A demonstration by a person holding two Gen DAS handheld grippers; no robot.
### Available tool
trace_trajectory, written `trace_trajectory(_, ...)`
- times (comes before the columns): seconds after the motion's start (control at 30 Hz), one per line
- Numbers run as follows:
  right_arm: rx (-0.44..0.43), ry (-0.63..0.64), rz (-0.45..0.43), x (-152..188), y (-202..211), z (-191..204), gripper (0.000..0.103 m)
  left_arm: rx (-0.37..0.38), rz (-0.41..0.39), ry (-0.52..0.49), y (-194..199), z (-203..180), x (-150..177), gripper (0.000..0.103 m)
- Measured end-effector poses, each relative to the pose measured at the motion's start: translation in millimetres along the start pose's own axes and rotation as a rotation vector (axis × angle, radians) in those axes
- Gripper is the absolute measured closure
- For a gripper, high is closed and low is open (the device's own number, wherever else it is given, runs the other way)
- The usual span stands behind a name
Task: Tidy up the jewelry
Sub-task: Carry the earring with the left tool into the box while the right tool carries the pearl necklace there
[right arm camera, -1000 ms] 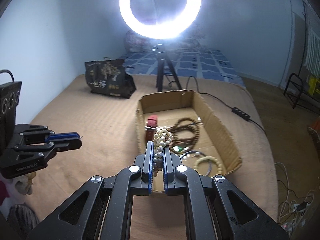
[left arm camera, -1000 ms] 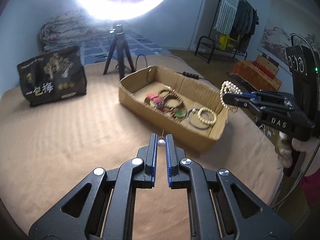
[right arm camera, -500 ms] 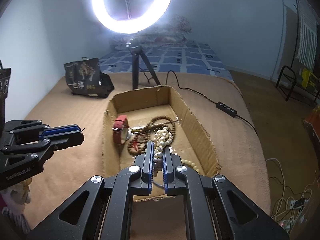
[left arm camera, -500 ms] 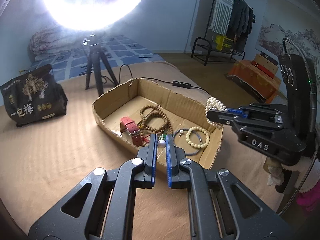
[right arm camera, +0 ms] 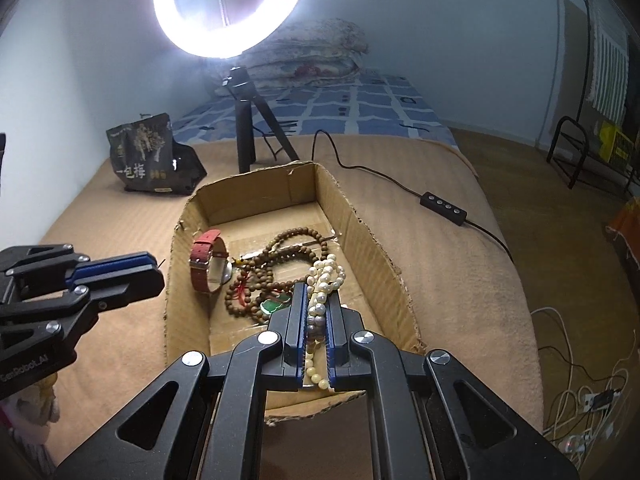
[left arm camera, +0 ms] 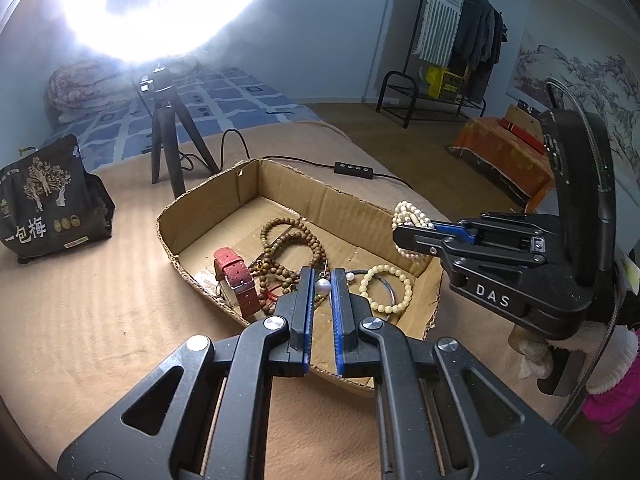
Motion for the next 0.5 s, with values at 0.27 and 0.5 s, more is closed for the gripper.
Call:
trace_trajectory(0.27, -0.013, -0.023, 0.001, -4.6, -6.4, -2.0, 0.097, 0.018, 0.012, -0.004, -4.2, -6.7, 1.1, 0.097)
trace_trajectory(0.5, -0.008, -0.03, -0.004, -6.6, -7.3, -4.1, 0.097, 0.018, 0.005, -0.025, -5.2, -12.5, -0.1, 0.097)
Point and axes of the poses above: each gripper's, at about its wrist camera, not at the fingertips, and y roughly against the way its jaws point, z to its left, x to its underside, the point moved 10 cm from there along -y, roughly the way its jaws point, and after that the axes turned 7 degrees about -z, right-handed, at the moved point
